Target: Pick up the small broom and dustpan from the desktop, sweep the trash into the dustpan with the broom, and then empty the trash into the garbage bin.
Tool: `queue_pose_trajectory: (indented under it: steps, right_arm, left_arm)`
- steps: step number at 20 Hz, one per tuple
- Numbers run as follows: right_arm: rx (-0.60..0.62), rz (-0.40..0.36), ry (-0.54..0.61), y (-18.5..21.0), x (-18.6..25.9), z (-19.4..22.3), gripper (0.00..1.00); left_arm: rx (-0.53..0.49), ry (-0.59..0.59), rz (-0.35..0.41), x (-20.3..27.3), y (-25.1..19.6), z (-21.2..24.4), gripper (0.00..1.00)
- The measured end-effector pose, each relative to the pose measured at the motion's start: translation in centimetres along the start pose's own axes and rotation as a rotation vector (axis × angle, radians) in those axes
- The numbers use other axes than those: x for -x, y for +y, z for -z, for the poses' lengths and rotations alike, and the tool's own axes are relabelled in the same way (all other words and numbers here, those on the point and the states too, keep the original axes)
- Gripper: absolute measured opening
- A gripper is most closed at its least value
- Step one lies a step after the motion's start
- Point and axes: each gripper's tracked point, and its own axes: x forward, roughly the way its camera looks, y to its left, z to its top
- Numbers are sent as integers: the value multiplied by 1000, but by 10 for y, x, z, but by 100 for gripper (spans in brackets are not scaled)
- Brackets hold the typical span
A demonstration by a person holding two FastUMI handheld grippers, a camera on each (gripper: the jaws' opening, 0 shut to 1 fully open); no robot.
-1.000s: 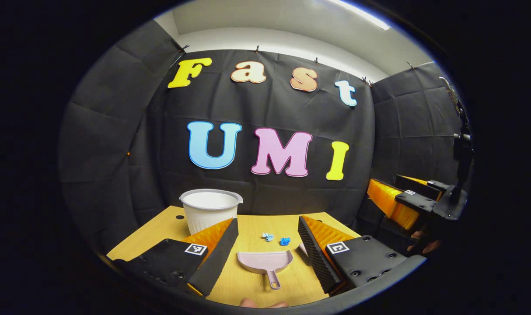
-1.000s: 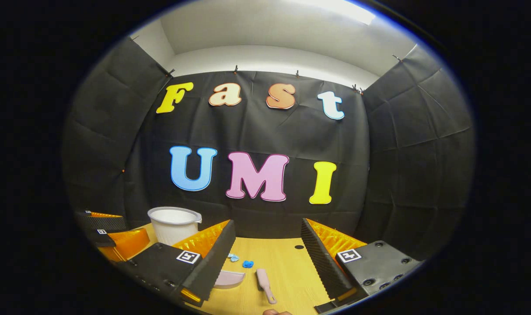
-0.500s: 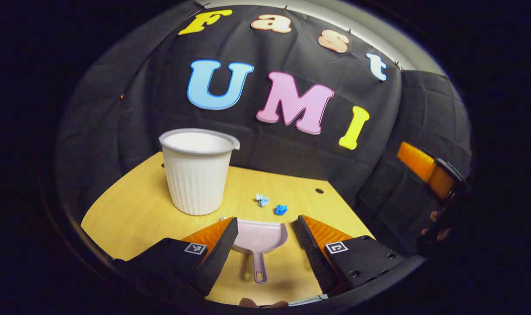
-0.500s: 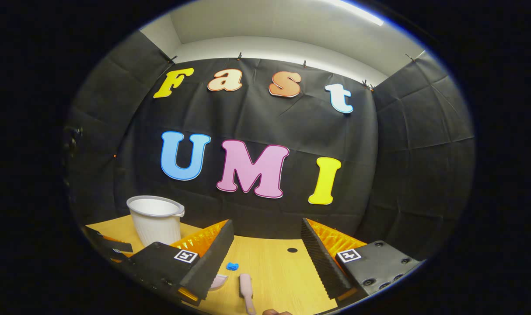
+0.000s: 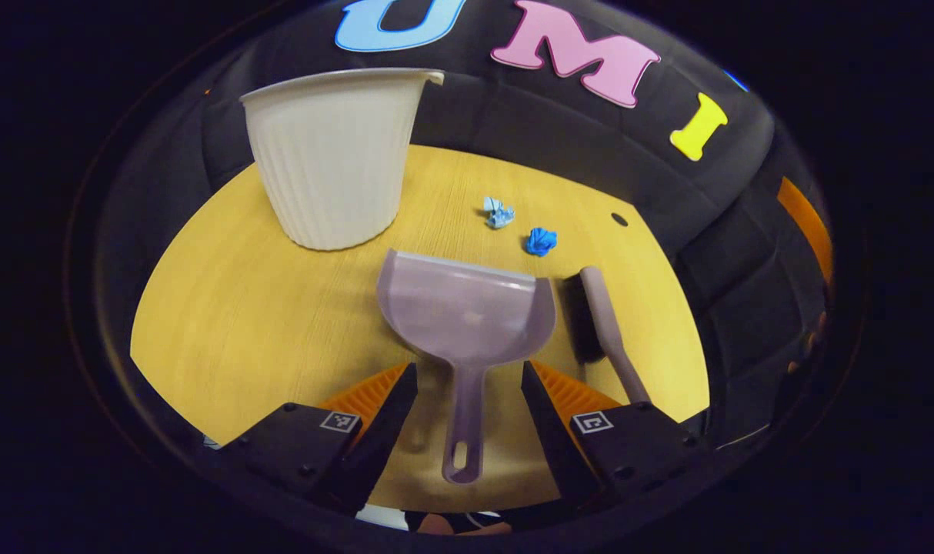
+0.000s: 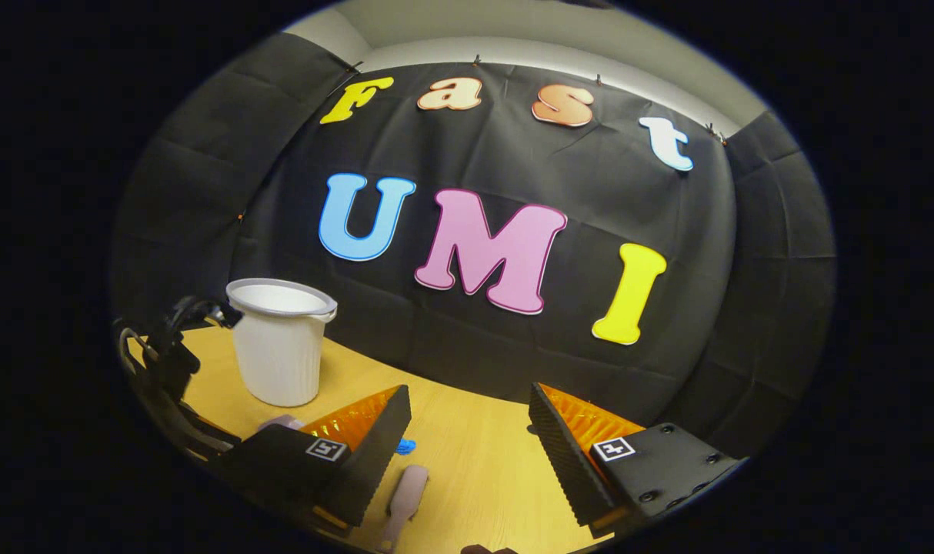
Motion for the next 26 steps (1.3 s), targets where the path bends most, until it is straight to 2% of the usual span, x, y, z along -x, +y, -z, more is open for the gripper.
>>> queue_pose_trajectory:
  steps: [3, 5, 8, 10, 12, 14, 15, 17, 19, 21, 22, 24, 25, 26]
  right_arm:
    - [-72, -14, 63, -9, -17, 21, 96]
    - [-98, -10, 102, -14, -22, 34, 100]
    - [-67, -19, 144, -12, -25, 52, 100]
    - [-76, -42, 186, -6, -26, 63, 100]
    - [-119, -57, 214, -1, -21, 66, 100]
    - [-125, -28, 222, -3, -21, 66, 100]
    - [-131, -16, 251, -2, -20, 71, 100]
    - [-175, -12, 362, 6, -18, 95, 99]
    - [-216, -18, 515, 19, -6, 124, 100]
    - [-208, 2, 634, 23, 6, 143, 100]
    - [-200, -17, 685, 31, 10, 150, 100]
    - [-196, -97, 866, 51, 21, 175, 100]
    - [-245, -112, 946, 59, 26, 185, 95]
    - [-350, -93, 1022, 57, 30, 186, 98]
  left_arm:
    - [6, 162, -97, -24, 3, 11, 83]
    - [-3, 242, -141, -40, 6, 12, 83]
    - [-45, 333, -172, -60, 12, 6, 83]
    - [-47, 395, -164, -69, 11, 7, 80]
    - [-65, 426, -147, -70, 8, 3, 65]
    - [-106, 443, -151, -67, 10, 0, 49]
    - [-122, 459, -144, -69, 11, 3, 34]
    - [-135, 472, -132, -67, 11, 2, 30]
    - [-149, 473, -103, -65, 14, 4, 30]
    - [-167, 460, -73, -63, 20, 6, 29]
    - [-175, 452, -59, -62, 23, 8, 29]
    - [-198, 423, -49, -63, 28, 11, 30]
    - [-207, 395, -43, -61, 30, 13, 31]
    - [-211, 383, -33, -59, 31, 17, 29]
